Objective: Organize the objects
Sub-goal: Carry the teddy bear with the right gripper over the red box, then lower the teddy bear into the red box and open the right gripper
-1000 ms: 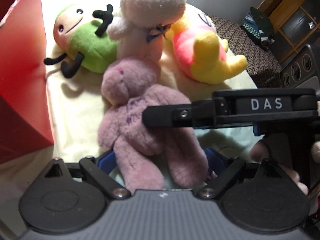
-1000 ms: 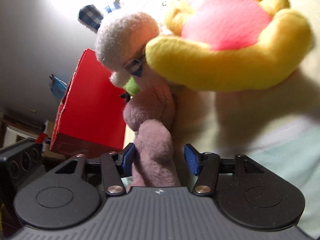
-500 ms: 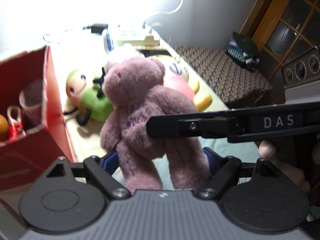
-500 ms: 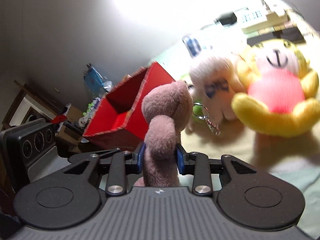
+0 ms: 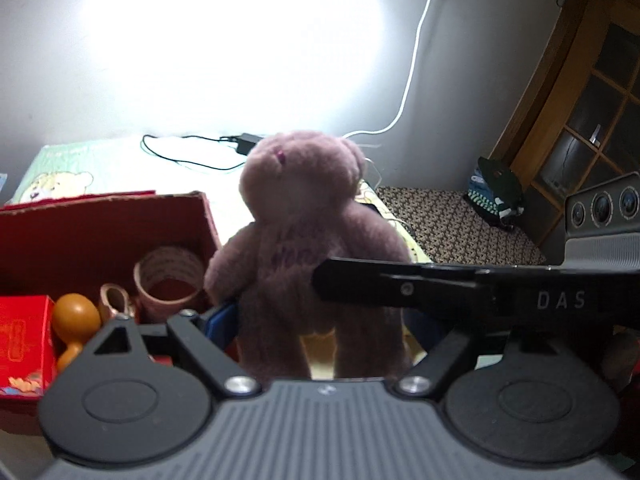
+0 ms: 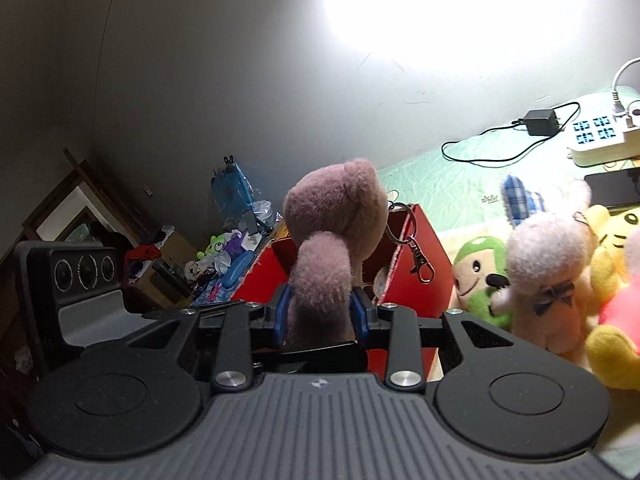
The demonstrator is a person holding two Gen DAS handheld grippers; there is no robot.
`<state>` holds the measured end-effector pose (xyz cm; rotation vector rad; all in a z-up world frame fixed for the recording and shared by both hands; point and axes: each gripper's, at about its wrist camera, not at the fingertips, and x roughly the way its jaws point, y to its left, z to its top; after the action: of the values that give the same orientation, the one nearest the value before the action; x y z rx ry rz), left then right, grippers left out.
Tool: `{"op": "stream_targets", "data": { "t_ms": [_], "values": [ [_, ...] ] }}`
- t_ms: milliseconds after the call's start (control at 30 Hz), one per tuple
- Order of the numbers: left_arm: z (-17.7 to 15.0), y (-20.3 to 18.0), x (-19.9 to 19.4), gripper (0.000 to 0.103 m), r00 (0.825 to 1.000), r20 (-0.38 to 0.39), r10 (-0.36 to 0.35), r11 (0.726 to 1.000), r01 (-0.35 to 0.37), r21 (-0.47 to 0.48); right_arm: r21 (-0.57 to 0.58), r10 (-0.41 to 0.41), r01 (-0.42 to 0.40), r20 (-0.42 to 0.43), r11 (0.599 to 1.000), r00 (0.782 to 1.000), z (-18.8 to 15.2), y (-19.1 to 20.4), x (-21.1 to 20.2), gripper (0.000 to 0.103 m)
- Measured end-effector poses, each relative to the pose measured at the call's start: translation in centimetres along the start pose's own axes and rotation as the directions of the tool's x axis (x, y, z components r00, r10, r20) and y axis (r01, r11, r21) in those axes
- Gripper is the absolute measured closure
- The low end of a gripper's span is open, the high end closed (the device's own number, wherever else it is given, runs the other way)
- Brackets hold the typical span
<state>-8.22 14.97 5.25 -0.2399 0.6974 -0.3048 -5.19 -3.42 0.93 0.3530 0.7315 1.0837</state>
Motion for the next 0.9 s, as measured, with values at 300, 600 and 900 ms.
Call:
{"op": "stream_targets", "data": {
  "t_ms": [300, 600, 900],
  "values": [
    [1.6, 8.6, -1.5, 0.018, 0.999, 0.000, 0.044, 0.996, -0.044, -0.073, 0.006, 0.012, -0.012, -0.016, 1.000, 1.000, 1.1, 2.2, 8.7, 0.069],
    [1.1, 16.1, -1.2, 0.018, 0.991, -0.071, 0.117, 0.982, -0.126, -0.144, 0.160, 0.044, -0.028, -0.097, 0.987, 0.994, -0.5, 2.1, 16.6, 0.069],
    [0.1, 20.1, -3.1, 0.020, 0.963, -0.087, 0.256, 0.954, -0.266, -0.139, 0.290, 0.076, -0.020, -0.184, 0.957, 0.980, -1.7, 3.1, 22.0, 0.069]
  ]
}}
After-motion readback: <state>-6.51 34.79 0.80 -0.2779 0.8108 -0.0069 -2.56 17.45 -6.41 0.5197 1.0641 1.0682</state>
